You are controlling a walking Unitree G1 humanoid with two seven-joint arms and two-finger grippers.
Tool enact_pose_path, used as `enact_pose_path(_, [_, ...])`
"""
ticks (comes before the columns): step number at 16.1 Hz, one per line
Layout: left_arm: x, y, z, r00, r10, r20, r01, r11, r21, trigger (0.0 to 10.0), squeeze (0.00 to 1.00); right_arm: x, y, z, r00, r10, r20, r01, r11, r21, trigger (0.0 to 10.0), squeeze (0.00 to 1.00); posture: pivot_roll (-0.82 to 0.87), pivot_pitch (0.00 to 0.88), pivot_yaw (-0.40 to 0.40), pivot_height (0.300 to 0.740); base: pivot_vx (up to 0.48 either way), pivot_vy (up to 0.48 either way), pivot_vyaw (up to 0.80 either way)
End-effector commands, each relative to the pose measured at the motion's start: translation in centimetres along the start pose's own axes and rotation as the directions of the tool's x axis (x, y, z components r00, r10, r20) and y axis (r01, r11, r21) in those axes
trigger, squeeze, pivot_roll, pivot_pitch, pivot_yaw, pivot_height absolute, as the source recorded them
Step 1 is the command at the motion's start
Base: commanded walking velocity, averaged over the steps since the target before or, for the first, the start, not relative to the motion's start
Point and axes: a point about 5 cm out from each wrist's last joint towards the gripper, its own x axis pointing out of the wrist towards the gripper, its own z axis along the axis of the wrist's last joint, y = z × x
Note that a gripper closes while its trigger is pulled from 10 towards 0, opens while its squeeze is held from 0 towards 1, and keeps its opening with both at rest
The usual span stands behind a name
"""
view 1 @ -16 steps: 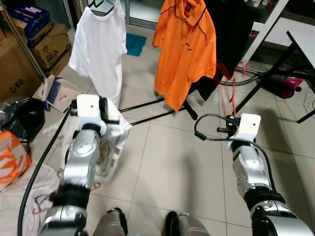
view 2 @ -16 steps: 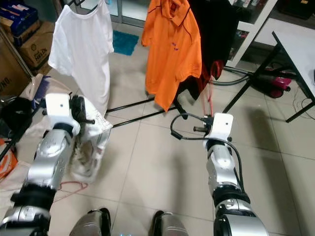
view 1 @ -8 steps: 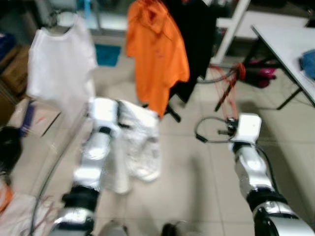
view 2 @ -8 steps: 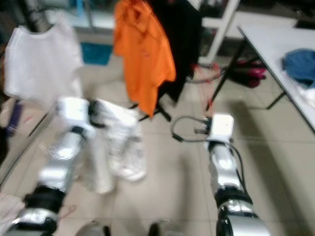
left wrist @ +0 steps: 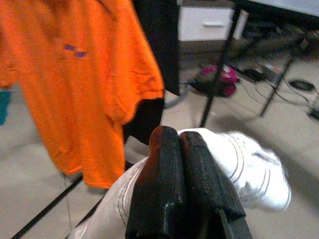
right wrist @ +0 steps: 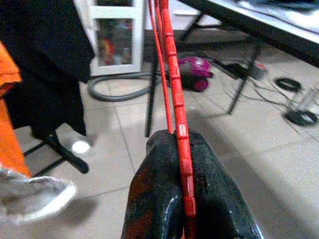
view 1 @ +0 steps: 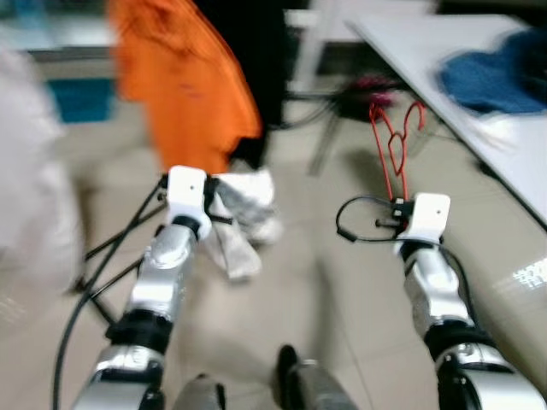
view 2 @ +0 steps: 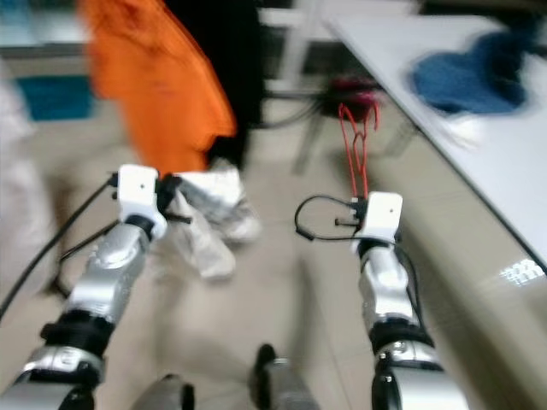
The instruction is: Hang hanger
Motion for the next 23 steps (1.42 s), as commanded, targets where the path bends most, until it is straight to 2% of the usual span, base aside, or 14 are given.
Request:
enact_pose_path(1, [0.4, -0.1, 1.3, 0.997, -0.011, 0.071, 0.012, 1.000, -0.006, 10.0, 0.00, 0.1, 0.0, 0.2, 1.000, 0.005, 0.009, -0.005, 1.000, 0.001, 0.0, 0.00, -0.06, 0.113, -0.070, 0.740, 0.000, 0.000, -0.80])
enact_pose_path(3, [0.4, 0.1, 1.2, 0.998, -0.004, 0.070, 0.005, 1.000, -0.011, 10.0, 0.00, 0.1, 0.1, 0.3, 1.000, 0.005, 0.010, -0.005, 1.000, 0.006, 0.0, 0.00, -0.06, 0.113, -0.070, 0.740, 0.000, 0.334, -0.80])
enact_pose_path(5, [0.4, 0.7, 1.2, 0.998, 0.034, 0.062, -0.035, 0.999, 0.024, 10.0, 0.00, 0.0, -0.2, 0.1, 0.999, -0.031, 0.007, 0.031, 0.999, 0.034, 0.0, 0.00, -0.05, 0.110, -0.073, 0.740, 0.000, 0.000, -0.80])
enact_pose_path(6, [0.5, 1.5, 1.3, 0.997, 0.056, 0.059, -0.061, 0.995, 0.074, 10.0, 0.00, -0.1, -0.3, -0.3, 0.999, -0.044, -0.015, 0.045, 0.997, 0.062, 0.0, 0.00, -0.04, 0.108, -0.070, 0.740, 0.000, 0.000, -0.80])
enact_pose_path(8, [0.6, 2.6, 1.9, 0.996, 0.069, 0.062, -0.075, 0.991, 0.111, 10.0, 0.00, -0.2, -0.1, -0.7, 0.998, -0.055, -0.029, 0.056, 0.998, 0.039, 0.0, 0.00, -0.03, 0.104, -0.052, 0.740, 0.000, 0.000, -0.64])
enact_pose_path(11, [0.5, 3.1, 2.0, 0.996, 0.060, 0.063, -0.069, 0.988, 0.141, 10.0, 0.00, -0.2, 0.6, -0.7, 0.999, -0.045, -0.022, 0.046, 0.999, 0.021, 0.0, 0.00, -0.02, 0.096, -0.010, 0.740, 0.000, 0.000, 0.00])
enact_pose_path(12, [0.3, 4.0, 2.1, 0.993, 0.098, 0.064, -0.106, 0.986, 0.127, 10.0, 0.00, 0.1, 0.1, 0.1, 0.996, -0.081, 0.024, 0.080, 0.996, 0.038, 0.0, 0.00, -0.02, 0.084, 0.032, 0.740, 0.000, 0.000, 0.00])
enact_pose_path(13, [0.3, 4.2, 2.1, 0.992, 0.107, 0.065, -0.114, 0.986, 0.123, 10.0, 0.00, 0.1, -0.1, 0.2, 0.995, -0.092, 0.028, 0.091, 0.995, 0.049, 0.0, 0.00, -0.02, 0.081, 0.039, 0.740, 0.000, 0.000, 0.00])
enact_pose_path(16, [0.3, 4.9, 2.9, 0.992, 0.100, 0.073, -0.111, 0.979, 0.170, 10.0, 0.00, 0.0, -0.6, 0.3, 0.989, -0.142, 0.044, 0.139, 0.988, 0.069, 0.0, 0.00, 0.00, 0.093, 0.085, 0.740, 0.000, 0.000, 0.00])
enact_pose_path(18, [0.3, 4.6, 3.0, 0.993, 0.085, 0.086, -0.098, 0.983, 0.157, 10.0, 0.00, 0.1, -0.3, 0.7, 0.990, -0.120, 0.071, 0.117, 0.992, 0.042, 0.0, 0.00, -0.01, 0.109, 0.069, 0.740, 0.000, 0.000, 0.00])
enact_pose_path(19, [0.3, 4.4, 2.5, 0.992, 0.097, 0.079, -0.105, 0.989, 0.103, 10.0, 0.00, 0.0, 0.2, 0.7, 0.993, -0.088, 0.080, 0.087, 0.996, 0.018, 0.0, 0.00, -0.02, 0.114, 0.055, 0.740, 0.000, 0.000, 0.00])
enact_pose_path(20, [0.3, 4.0, 2.5, 0.990, 0.096, 0.100, -0.105, 0.990, 0.092, 10.0, 0.00, -0.2, 0.4, 0.6, 0.994, -0.066, 0.090, 0.066, 0.998, 0.008, 0.0, 0.00, -0.03, 0.118, 0.031, 0.740, 0.000, 0.000, 0.00])
enact_pose_path(23, [0.5, 3.4, 3.6, 0.986, 0.044, 0.163, -0.054, 0.997, 0.055, 10.0, 0.00, -0.4, 0.7, 0.2, 0.993, -0.081, 0.086, 0.080, 0.997, 0.017, 0.0, 0.00, -0.04, 0.110, 0.012, 0.740, 0.312, 0.000, -0.53])
